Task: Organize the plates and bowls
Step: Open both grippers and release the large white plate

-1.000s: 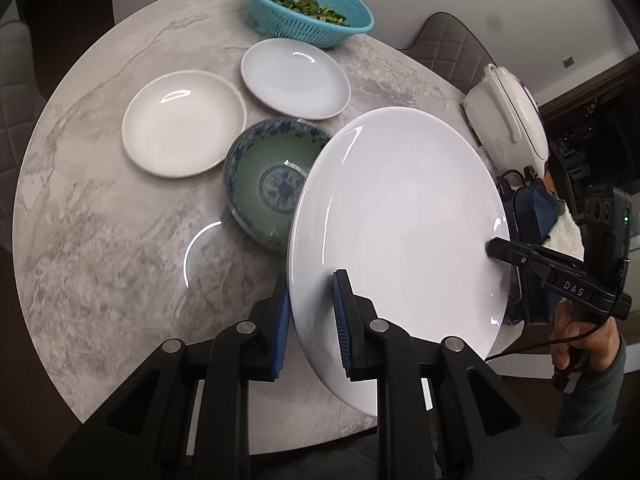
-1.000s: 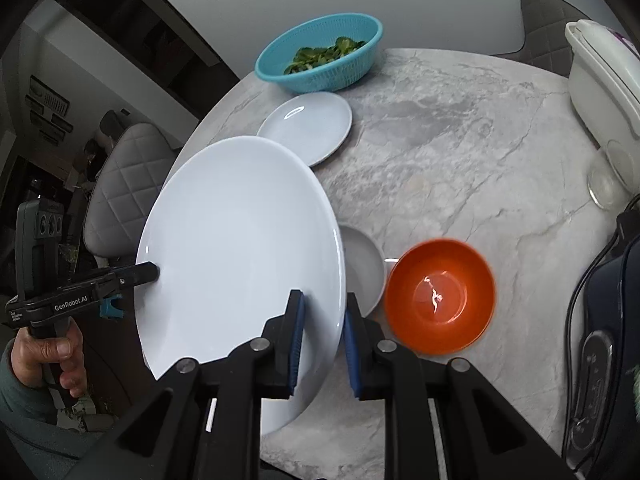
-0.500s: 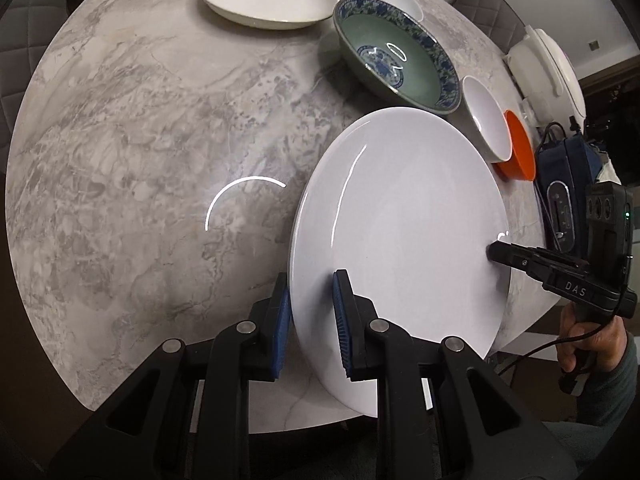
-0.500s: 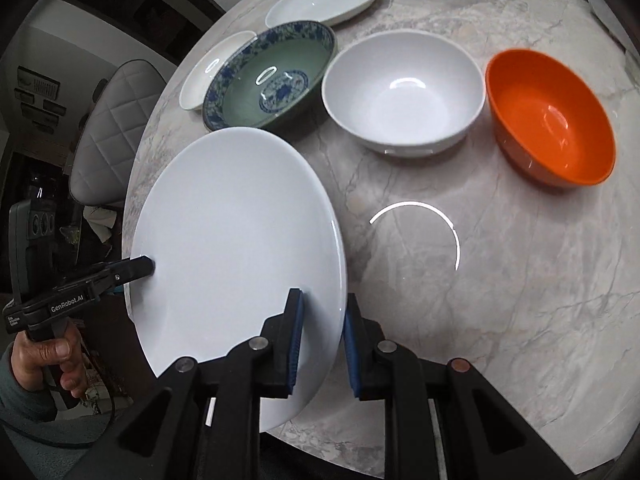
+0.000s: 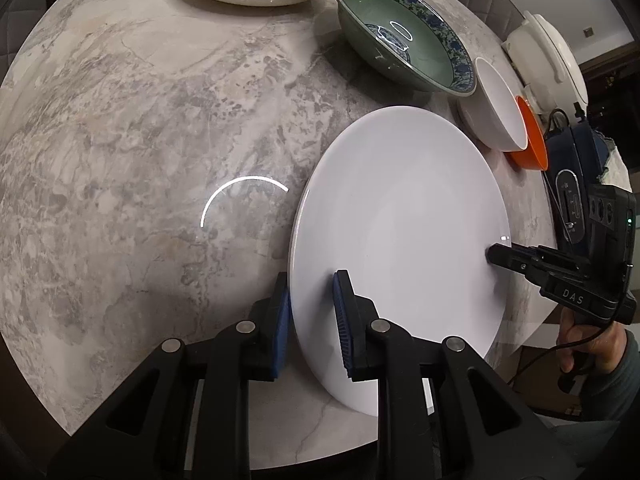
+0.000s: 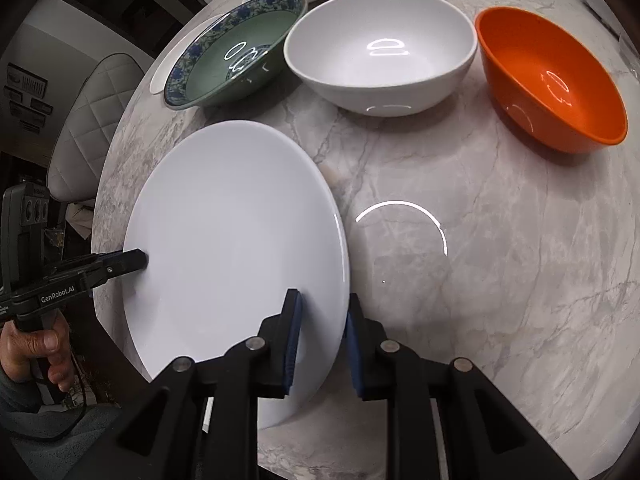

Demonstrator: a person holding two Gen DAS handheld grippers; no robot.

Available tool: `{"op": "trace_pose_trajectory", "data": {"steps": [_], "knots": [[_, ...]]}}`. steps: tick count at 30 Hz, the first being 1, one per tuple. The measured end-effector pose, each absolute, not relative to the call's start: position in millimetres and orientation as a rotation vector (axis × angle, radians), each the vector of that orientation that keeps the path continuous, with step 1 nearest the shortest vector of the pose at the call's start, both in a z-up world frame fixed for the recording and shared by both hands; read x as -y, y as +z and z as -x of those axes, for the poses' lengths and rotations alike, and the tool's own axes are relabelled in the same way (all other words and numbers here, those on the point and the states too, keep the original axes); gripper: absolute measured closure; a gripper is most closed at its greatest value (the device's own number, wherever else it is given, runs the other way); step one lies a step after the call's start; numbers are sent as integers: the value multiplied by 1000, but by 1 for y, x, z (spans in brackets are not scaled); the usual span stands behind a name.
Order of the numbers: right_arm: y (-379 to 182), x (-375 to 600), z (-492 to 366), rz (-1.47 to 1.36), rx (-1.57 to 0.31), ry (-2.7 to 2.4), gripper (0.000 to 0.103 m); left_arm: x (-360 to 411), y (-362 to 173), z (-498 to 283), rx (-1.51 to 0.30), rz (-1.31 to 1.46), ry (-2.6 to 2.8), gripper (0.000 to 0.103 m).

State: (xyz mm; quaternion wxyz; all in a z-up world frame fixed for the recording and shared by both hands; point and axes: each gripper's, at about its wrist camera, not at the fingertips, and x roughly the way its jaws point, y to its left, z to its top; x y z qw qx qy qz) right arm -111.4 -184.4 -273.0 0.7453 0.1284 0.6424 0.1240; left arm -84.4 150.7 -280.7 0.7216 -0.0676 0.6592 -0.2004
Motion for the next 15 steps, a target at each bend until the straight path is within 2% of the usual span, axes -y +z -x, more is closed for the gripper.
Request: {"op": "trace_pose_trajectory", "data": {"steps": [6, 7, 8, 9, 13, 15], "knots": [[-270, 173, 119, -149, -1388, 291, 69, -143, -281, 85, -1438, 145, -455, 81], [-268, 171, 120, -128, -1382, 287, 69, -143, -282, 85, -1443, 153, -451, 77], [-267, 171, 122, -113, -1380, 285, 68, -140, -282, 84, -1442, 170, -444, 66], [-266, 171, 124, -108, -1375, 286, 64, -145, -278, 87, -1431, 196, -437, 50], [-245, 192, 132, -155, -1306, 263, 43, -168, -253, 92, -1320, 349, -401, 41], [-231, 210, 131, -207, -1267, 237, 39, -183, -239, 96, -1258, 458, -365, 30]]}}
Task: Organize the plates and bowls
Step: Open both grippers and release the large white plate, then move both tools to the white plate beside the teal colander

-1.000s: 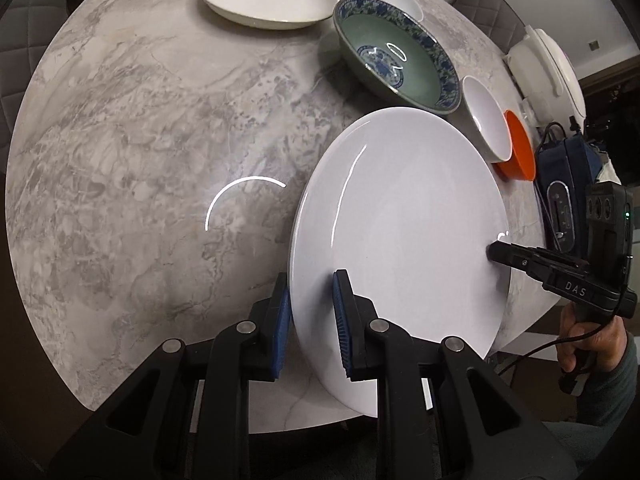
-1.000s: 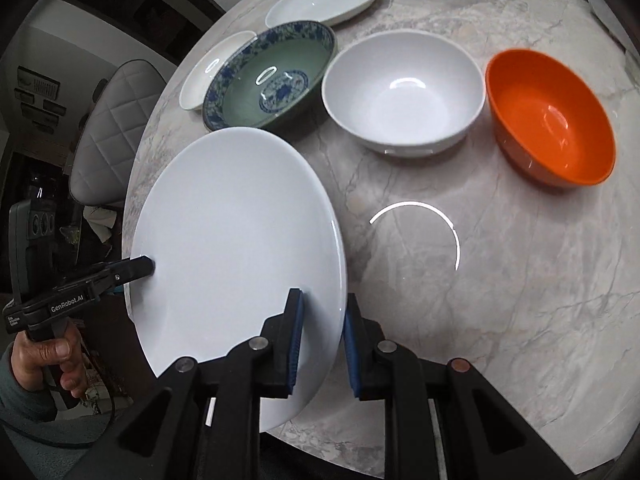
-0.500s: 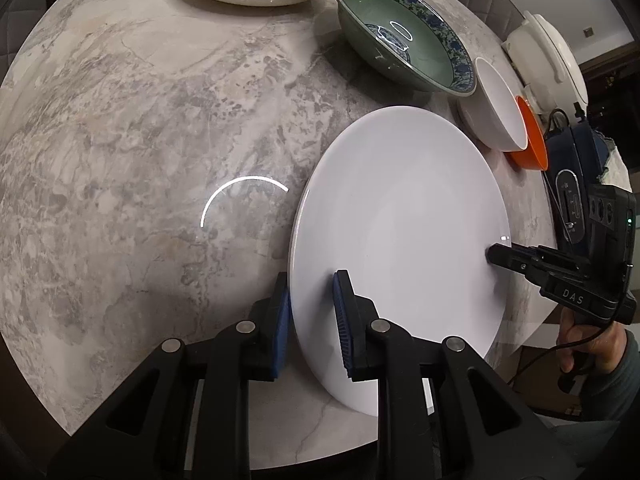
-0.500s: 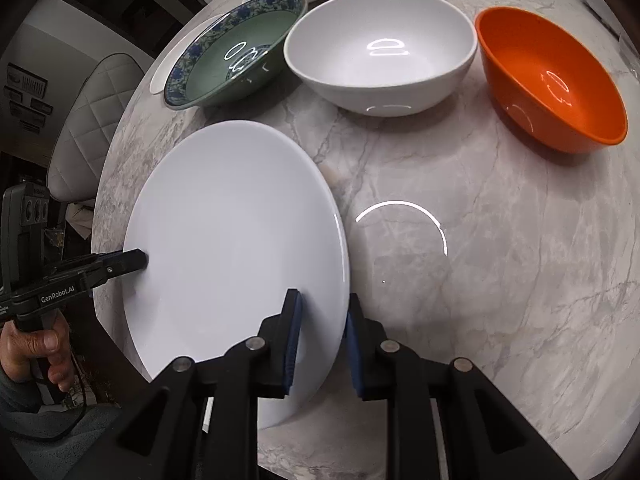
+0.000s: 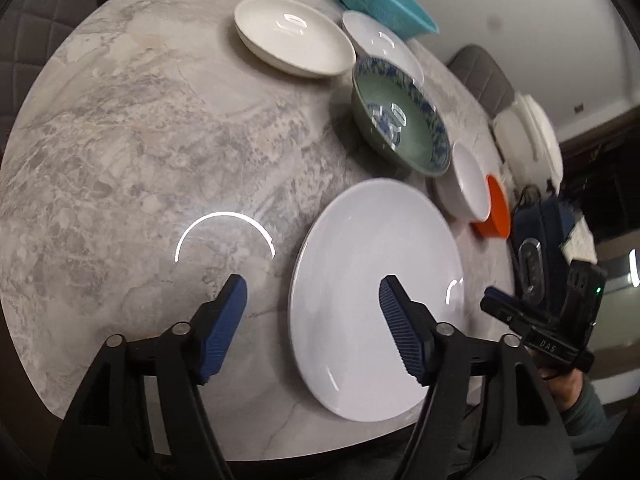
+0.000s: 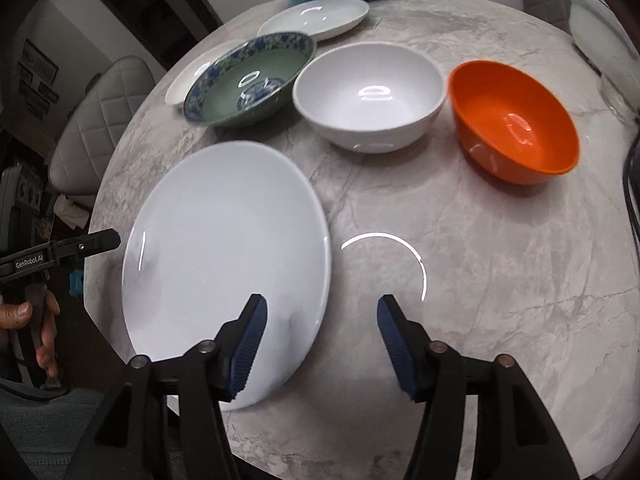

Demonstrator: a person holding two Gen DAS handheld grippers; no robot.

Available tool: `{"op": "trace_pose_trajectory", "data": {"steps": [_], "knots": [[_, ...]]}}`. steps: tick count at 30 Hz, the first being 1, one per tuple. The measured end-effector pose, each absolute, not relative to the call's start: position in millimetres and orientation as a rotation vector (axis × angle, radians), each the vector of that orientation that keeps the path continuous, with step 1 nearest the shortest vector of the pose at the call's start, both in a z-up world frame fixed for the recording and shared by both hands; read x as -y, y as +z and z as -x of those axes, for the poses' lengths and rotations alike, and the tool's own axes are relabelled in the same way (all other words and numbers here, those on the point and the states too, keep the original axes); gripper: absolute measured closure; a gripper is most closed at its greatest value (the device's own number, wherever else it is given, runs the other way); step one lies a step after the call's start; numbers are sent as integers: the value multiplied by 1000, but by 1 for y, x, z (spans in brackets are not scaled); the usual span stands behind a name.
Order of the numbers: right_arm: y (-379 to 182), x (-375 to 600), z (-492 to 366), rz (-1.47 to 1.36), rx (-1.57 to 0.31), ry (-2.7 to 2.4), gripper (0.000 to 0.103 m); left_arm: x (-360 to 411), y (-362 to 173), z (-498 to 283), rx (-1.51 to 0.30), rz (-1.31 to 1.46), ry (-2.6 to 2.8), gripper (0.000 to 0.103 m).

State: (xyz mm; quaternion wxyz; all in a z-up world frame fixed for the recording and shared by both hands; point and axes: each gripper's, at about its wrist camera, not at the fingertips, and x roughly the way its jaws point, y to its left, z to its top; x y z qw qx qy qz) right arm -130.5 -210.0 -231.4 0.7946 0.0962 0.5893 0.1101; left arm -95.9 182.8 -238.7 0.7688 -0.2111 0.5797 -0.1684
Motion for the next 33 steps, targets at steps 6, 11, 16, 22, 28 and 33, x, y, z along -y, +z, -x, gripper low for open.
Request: {"op": "trace_pose_trajectory", "data": {"steps": [6, 11, 16, 22, 28, 33], "knots": [[-178, 271, 104, -461, -1121, 244, 26, -179, -203, 107, -1263, 548, -333, 25], [-145, 308, 54, -641, -1011, 281, 23, -191, -201, 89, -1355, 632, -188, 25], [-126, 327, -18, -732, -909, 358, 16, -204, -179, 8, -1192, 537, -113, 25], [-132, 353, -111, -902, -858, 464, 0, -159, -155, -127, -1112, 292, -333, 24], [-168, 344, -187, -880, -947, 486, 0, -97, -160, -232, -1164, 116, -452, 21], [-215, 329, -221, -916, -1082, 491, 2, -79, -207, -302, -1327, 126, -448, 21]]}}
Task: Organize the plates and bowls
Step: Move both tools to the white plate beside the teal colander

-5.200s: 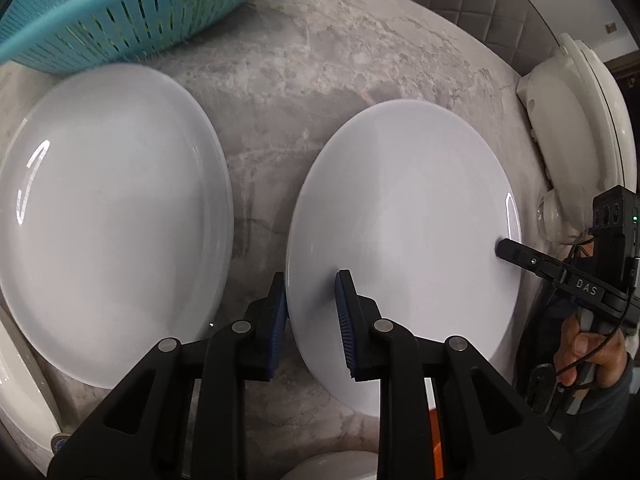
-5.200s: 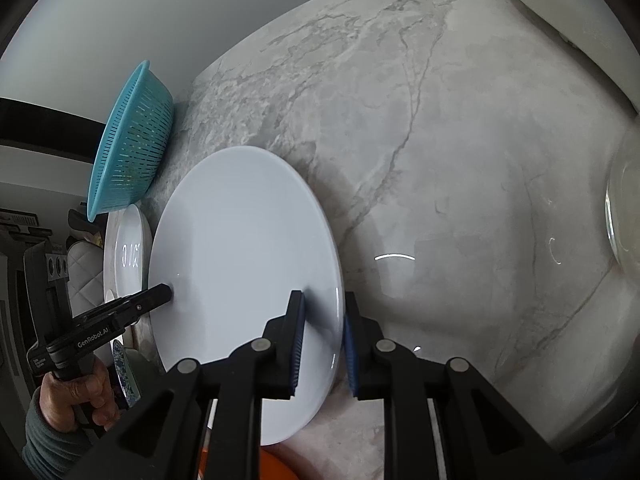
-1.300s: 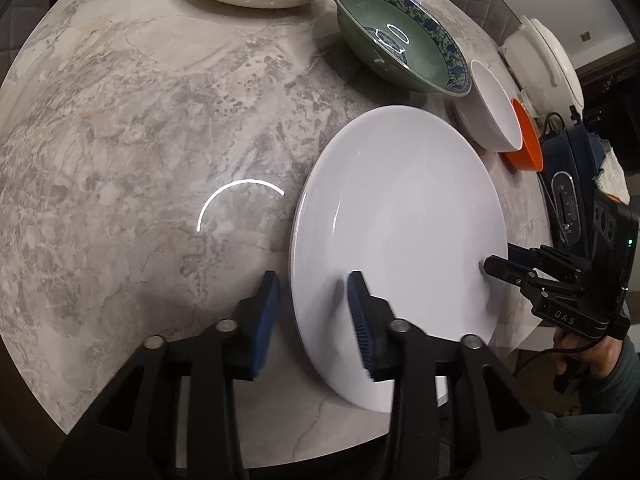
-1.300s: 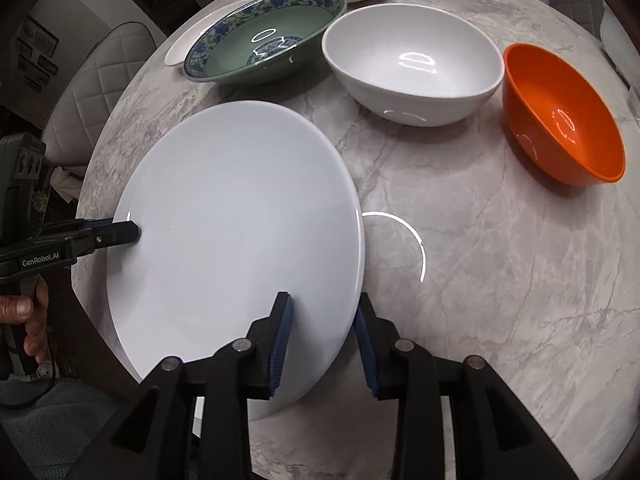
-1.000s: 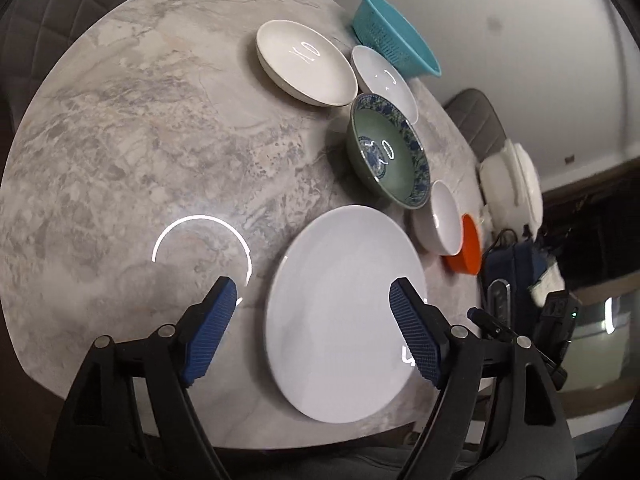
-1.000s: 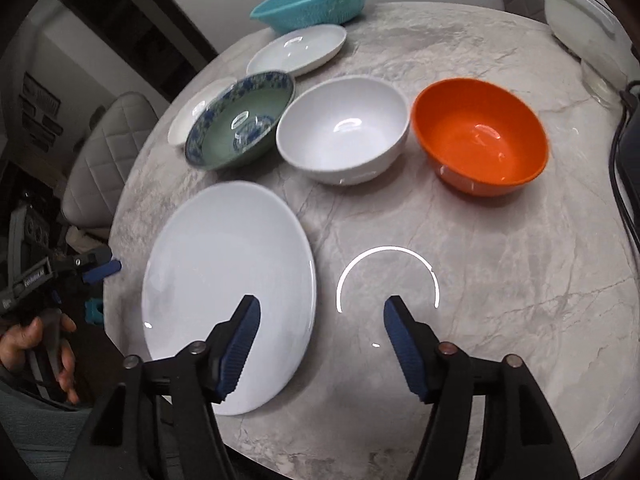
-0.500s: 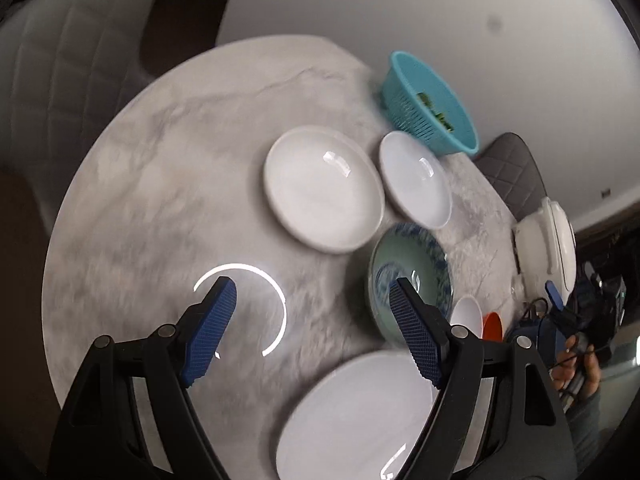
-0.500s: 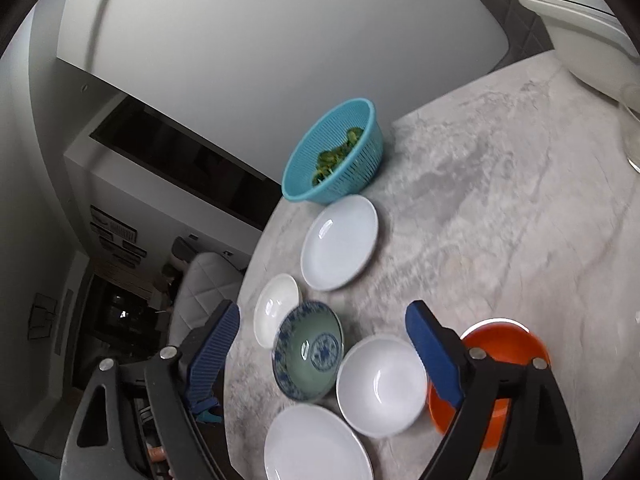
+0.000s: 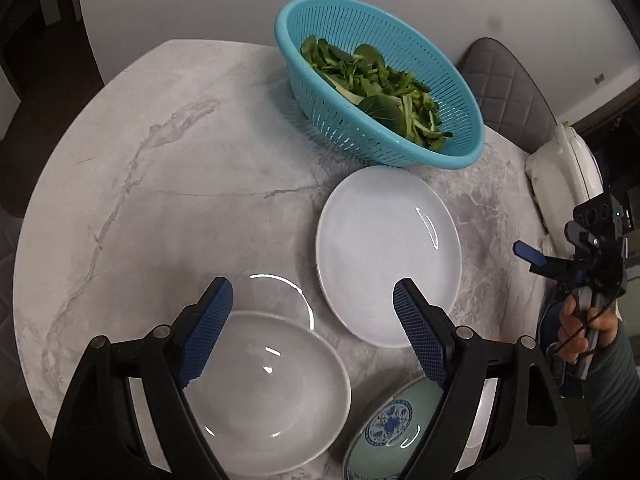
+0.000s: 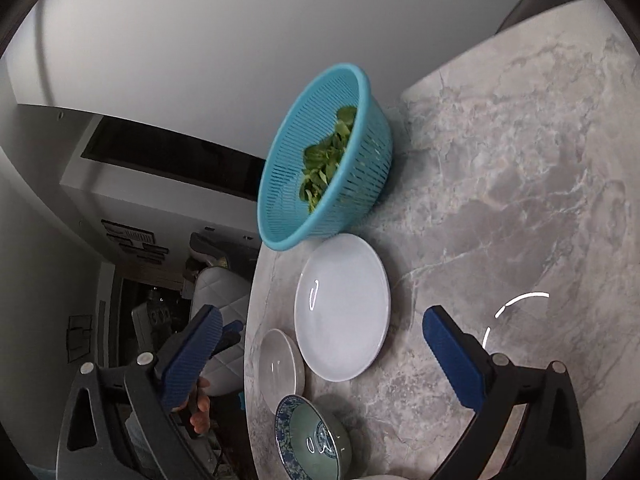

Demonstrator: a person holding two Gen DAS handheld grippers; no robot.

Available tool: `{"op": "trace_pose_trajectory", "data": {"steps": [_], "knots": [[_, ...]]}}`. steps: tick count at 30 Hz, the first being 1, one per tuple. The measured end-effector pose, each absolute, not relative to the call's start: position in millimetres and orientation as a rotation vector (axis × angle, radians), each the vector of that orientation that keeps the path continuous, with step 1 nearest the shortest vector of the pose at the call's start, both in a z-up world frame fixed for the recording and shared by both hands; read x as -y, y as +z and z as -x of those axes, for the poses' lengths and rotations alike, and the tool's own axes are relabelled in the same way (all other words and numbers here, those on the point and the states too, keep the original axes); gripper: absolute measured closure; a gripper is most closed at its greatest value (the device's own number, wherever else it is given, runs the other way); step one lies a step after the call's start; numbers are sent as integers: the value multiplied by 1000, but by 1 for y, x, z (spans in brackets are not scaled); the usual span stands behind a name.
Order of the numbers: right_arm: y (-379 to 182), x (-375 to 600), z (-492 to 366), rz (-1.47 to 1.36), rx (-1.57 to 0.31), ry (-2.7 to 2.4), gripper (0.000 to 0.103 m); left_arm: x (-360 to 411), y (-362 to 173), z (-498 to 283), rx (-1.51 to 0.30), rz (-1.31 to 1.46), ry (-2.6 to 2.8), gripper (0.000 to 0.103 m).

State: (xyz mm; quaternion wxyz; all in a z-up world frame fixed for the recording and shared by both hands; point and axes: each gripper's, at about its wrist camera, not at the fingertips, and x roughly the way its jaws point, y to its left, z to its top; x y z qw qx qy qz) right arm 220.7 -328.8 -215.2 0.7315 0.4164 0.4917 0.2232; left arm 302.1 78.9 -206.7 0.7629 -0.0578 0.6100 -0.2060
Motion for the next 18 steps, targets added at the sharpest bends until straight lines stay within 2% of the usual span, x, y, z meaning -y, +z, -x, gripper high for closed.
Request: {"op": "trace_pose_trajectory", "data": {"steps": [5, 9, 13, 15, 18], "knots": [[-247, 313, -237, -905, -1179, 517, 12, -63, -231, -330, -1382, 101, -519, 21], [-270, 302, -249, -878, -1270, 515, 34, -51, -250, -336, -1415, 89, -538, 23], [-282, 293, -254, -870, -1301, 534, 39, -37, -271, -337, -1454, 41, -556, 24], [-287, 292, -255, -878, -1316, 532, 40, -33, -278, -337, -1461, 34, -566, 33], [-291, 293, -254, -873, -1314, 529, 44, -30, -285, -339, -1474, 55, -602, 40]]}}
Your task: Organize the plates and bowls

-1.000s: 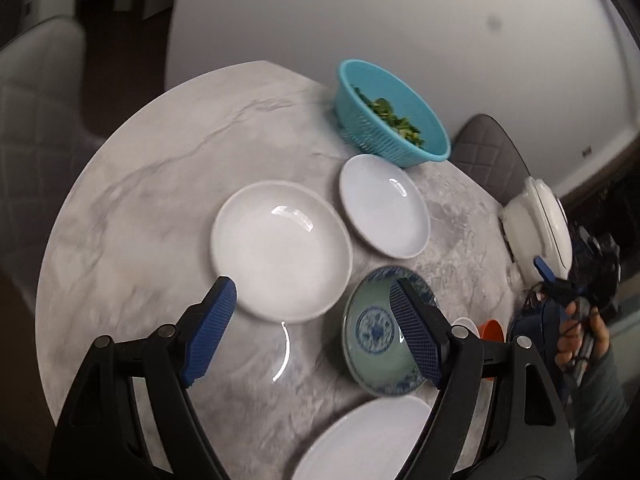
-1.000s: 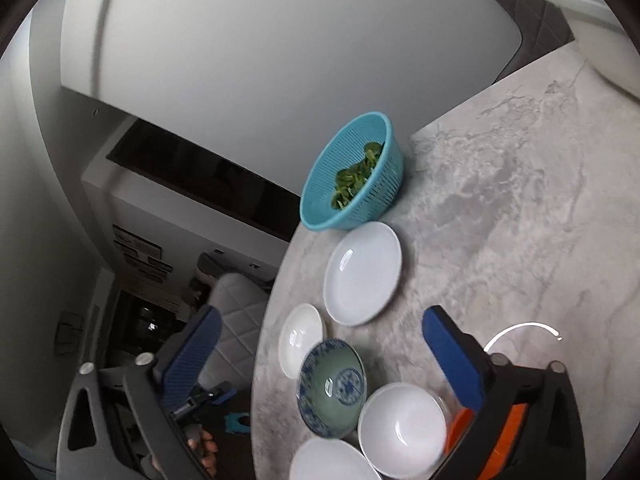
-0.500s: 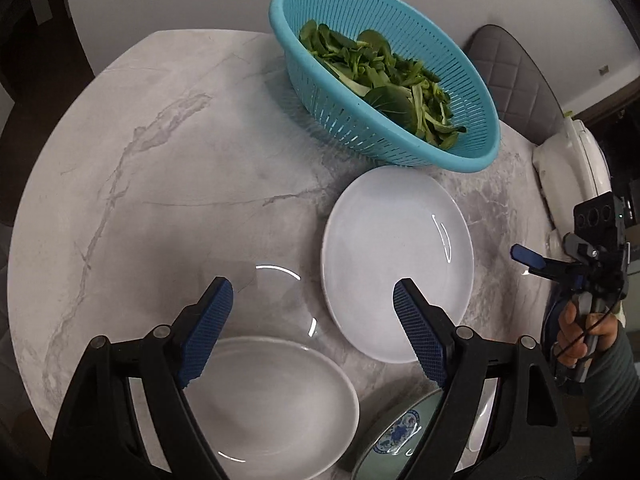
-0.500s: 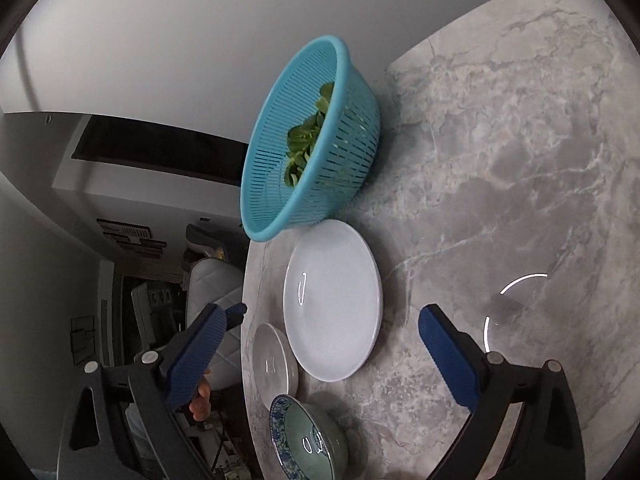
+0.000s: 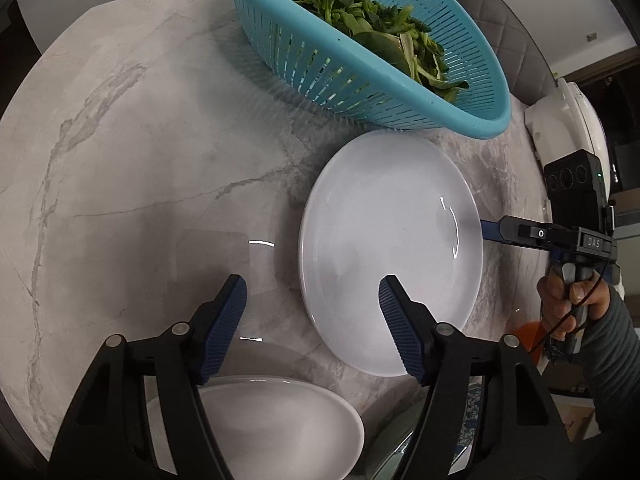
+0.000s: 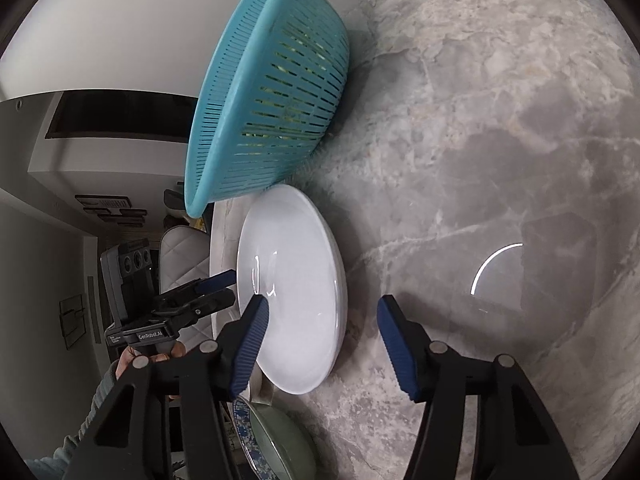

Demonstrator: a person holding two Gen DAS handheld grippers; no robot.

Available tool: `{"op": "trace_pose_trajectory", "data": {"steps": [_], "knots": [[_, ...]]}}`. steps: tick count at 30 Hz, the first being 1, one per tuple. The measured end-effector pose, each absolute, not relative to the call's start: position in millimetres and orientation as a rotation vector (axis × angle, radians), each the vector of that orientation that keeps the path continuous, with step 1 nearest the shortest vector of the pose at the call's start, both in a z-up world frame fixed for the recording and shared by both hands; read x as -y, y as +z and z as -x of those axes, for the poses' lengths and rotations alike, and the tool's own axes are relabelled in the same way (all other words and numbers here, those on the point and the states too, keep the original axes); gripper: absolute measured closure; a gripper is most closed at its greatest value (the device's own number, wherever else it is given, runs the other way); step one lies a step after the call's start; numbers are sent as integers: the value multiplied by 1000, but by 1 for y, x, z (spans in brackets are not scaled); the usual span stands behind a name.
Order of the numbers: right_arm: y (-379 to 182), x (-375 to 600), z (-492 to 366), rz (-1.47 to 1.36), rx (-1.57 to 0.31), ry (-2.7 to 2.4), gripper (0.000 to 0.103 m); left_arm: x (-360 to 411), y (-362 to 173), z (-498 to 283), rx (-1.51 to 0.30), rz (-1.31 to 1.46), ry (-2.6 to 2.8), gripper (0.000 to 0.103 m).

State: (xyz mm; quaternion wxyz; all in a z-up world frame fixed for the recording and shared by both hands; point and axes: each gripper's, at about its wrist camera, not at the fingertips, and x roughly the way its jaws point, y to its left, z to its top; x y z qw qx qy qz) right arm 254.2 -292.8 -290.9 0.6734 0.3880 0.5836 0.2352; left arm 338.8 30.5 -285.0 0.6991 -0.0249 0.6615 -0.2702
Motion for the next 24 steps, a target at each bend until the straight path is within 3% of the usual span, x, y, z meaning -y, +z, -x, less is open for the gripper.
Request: {"op": "trace_pose_trajectory", "data": {"steps": [8, 12, 15, 24], "knots": [[-294, 287, -256, -826, -1354, 552, 52, -19, -296, -341, -1507, 71, -669, 48], [-294, 284, -259, -818, -1376, 562, 55, -16, -300, -341, -1519, 100, -688, 59], [-292, 276, -260, -800, -1402, 573, 64, -14, -301, -341, -1532, 109, -700, 68], [-293, 276, -261, -847, -1431, 568, 67, -16, -303, -345, -1545, 151, -712, 73]]}}
